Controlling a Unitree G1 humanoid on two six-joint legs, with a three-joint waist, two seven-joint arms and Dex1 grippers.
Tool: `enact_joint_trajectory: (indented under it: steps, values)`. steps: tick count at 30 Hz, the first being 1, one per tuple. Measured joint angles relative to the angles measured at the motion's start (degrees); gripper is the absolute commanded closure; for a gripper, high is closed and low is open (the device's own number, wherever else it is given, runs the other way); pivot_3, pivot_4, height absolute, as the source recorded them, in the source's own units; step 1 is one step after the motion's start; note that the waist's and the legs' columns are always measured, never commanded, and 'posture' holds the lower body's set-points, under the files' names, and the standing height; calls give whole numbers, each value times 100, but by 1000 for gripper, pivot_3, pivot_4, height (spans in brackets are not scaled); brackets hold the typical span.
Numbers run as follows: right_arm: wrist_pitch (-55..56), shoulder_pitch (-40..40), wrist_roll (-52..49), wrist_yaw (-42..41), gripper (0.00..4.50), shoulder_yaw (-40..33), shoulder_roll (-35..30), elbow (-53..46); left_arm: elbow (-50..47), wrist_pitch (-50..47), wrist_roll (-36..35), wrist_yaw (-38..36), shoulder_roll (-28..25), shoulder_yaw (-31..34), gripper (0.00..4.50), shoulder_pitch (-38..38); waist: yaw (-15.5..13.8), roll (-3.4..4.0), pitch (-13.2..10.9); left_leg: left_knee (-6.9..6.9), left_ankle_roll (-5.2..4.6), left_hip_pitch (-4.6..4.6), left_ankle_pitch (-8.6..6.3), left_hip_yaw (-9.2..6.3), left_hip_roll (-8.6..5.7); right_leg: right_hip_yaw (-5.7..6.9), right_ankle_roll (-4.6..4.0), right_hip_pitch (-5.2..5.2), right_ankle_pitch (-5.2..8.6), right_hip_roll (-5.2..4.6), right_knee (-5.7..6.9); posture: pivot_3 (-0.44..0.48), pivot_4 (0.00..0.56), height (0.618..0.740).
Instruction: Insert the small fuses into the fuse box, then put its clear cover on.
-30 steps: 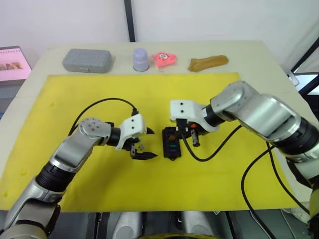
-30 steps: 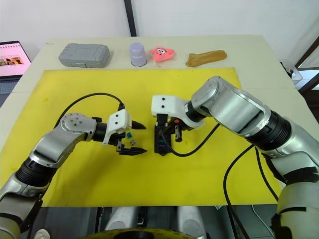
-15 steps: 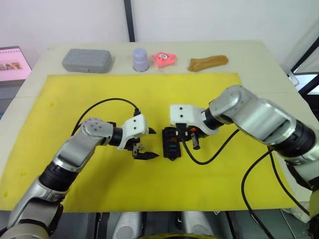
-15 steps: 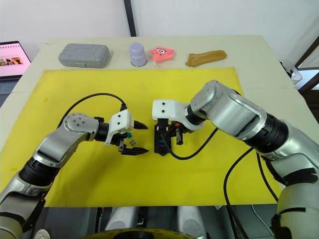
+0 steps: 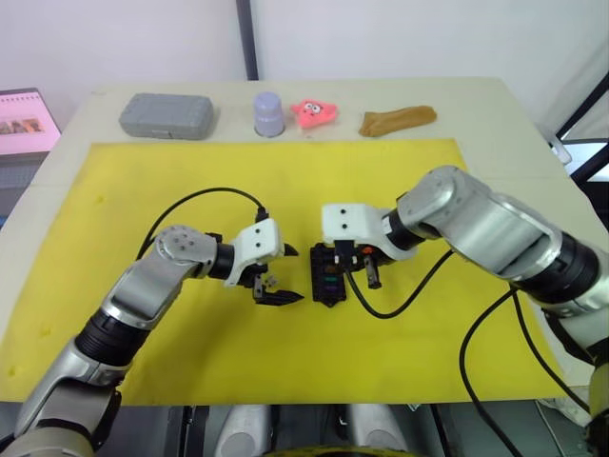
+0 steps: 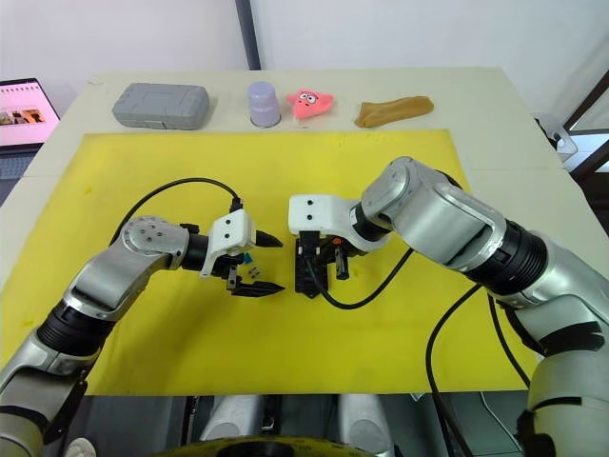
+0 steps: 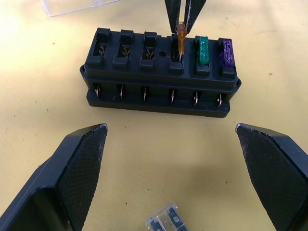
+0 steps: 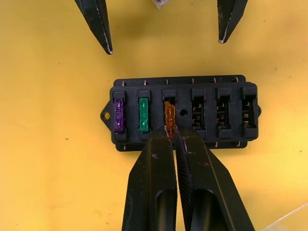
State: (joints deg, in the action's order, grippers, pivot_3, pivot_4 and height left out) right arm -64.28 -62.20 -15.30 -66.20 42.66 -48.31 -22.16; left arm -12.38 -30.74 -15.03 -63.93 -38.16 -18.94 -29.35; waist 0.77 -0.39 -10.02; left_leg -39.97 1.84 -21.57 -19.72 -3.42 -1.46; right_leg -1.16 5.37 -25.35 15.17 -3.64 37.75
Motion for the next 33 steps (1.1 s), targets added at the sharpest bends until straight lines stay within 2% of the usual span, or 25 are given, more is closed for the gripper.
enact_joint_trajectory:
  steps: [33]
  values:
    - [575, -48, 808, -601, 4383, 264, 29, -38, -11, -5, 0, 64, 61, 0, 10, 1, 1, 0, 1, -3, 1, 3, 0, 0, -1, 0, 0, 1, 0, 0, 7, 0, 150, 740]
